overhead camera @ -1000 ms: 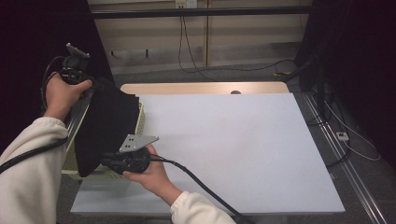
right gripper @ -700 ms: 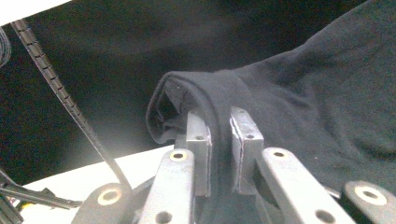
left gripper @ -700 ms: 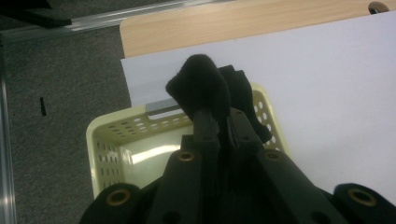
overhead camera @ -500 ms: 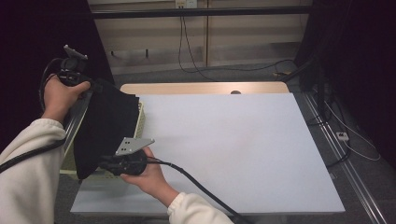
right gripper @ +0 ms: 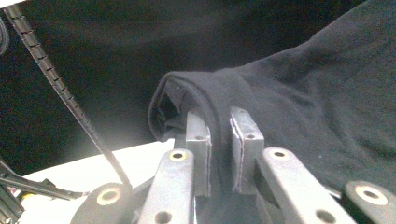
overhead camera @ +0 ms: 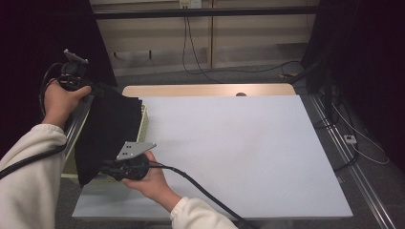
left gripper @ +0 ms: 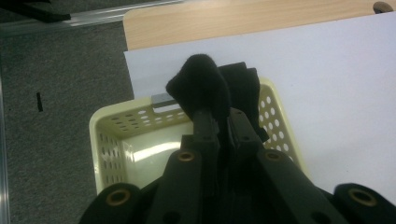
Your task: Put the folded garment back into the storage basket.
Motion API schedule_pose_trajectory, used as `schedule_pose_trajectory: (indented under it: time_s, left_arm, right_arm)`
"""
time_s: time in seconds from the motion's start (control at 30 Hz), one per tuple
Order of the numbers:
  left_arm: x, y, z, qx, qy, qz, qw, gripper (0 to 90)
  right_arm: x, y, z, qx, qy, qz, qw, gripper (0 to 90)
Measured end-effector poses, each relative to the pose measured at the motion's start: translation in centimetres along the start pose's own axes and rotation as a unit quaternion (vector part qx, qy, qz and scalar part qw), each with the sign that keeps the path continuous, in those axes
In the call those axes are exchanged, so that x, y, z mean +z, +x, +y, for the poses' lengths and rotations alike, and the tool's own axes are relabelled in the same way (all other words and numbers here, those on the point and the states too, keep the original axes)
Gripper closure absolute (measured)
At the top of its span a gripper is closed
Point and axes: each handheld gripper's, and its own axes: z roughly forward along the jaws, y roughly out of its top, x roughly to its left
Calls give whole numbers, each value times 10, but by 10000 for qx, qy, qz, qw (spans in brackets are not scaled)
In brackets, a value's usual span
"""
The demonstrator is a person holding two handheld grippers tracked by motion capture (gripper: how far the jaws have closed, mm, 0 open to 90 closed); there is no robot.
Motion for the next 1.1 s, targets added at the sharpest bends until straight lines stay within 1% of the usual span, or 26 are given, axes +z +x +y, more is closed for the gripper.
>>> schedule_pose_trajectory:
  time_s: [0.07, 0.27, 0.3, 0.33, 0.37, 0.4, 0.43, 0.47, 0.5, 0.53, 0.57, 0.6, 0.63, 0.67, 0.7, 0.73, 0.77, 0.8, 0.83, 0.87, 0.9, 0.97, 1.0, 1.03, 1.07, 1.1]
  left_arm:
    - [1, 0, -1, 3, -11, -1, 10000, 844]
    - [4, 3, -2, 1, 21, 38, 10000, 843]
    - [5, 6, -4, -1, -45, 75, 10000, 840]
    - [7, 8, -5, 10, -140, 166, 9998, 826]
    - [8, 12, -6, 117, -246, 369, 9989, 749]
    - [11, 15, -7, 136, -322, 652, 9973, 573]
    - [13, 19, -9, 177, -287, 946, 9949, 368]
    - [13, 19, -9, 177, -287, 946, 9949, 336]
    - [14, 22, -12, 225, -244, 964, 9948, 355]
    - [14, 23, -14, 225, -193, 880, 9957, 337]
    - [16, 24, -16, 158, -219, 828, 9962, 308]
    - [16, 24, -18, 133, -207, 790, 9966, 280]
    - [16, 24, -18, 133, -207, 790, 9966, 259]
    - [18, 25, -21, 46, -224, 658, 9976, 251]
    - [18, 25, -21, 46, -224, 658, 9976, 249]
    - [20, 24, -25, -32, -206, 580, 9981, 241]
    - [20, 24, -25, -32, -206, 580, 9981, 231]
    - [21, 22, -29, -42, -181, 516, 9985, 226]
    - [22, 21, -30, -5, -168, 474, 9987, 226]
    - [22, 21, -30, -5, -168, 474, 9987, 226]
    - [23, 17, -34, -7, -198, 417, 9989, 223]
    - [23, 14, -37, 34, -167, 363, 9992, 220]
    - [23, 14, -37, 34, -167, 363, 9992, 218]
    - [23, 12, -38, -2, -174, 320, 9993, 218]
    - [24, 9, -41, -2, -182, 283, 9994, 211]
    - [24, 9, -41, -2, -182, 283, 9994, 210]
  right_arm:
    - [1, 0, -1, -14, 15, -57, 10000, 803]
    - [5, 0, -3, 27, 74, -31, 10000, 801]
    - [7, 0, -3, 61, 78, -34, 9999, 797]
    - [9, -1, -3, 130, 97, -32, 9999, 781]
    - [13, -2, -3, 155, 138, 38, 9998, 722]
    - [17, -2, -2, 165, 170, 169, 9996, 599]
    - [22, -1, -1, 243, 192, 235, 9992, 445]
    - [24, 1, 1, 249, 368, 139, 9989, 417]
    - [22, 2, 1, 103, 511, 7, 9986, 439]
    - [19, 2, 2, 16, 571, -101, 9983, 429]
    - [14, 0, 2, 2, 568, -234, 9981, 409]
    - [8, -2, 2, 48, 525, -335, 9980, 388]
    - [8, -2, 2, 48, 525, -335, 9980, 388]
    - [-8, -11, 3, 209, 416, -537, 9975, 350]
    - [-14, -14, 4, 218, 380, -601, 9972, 341]
    - [-22, -17, 5, 235, 358, -691, 9967, 329]
    - [-22, -17, 5, 235, 358, -691, 9967, 329]
    - [-41, -23, 7, 253, 347, -847, 9955, 298]
    - [-48, -25, 7, 228, 348, -906, 9950, 291]
    - [-48, -25, 7, 228, 348, -906, 9950, 291]
    - [-68, -30, 7, 142, 392, -1079, 9933, 276]
    - [-82, -34, 6, 100, 436, -1190, 9919, 272]
    - [-82, -34, 6, 100, 436, -1190, 9919, 272]
    - [-90, -36, 5, 97, 462, -1258, 9909, 268]
    - [-107, -39, 3, 92, 515, -1380, 9891, 267]
    - [-107, -39, 3, 92, 515, -1380, 9891, 267]
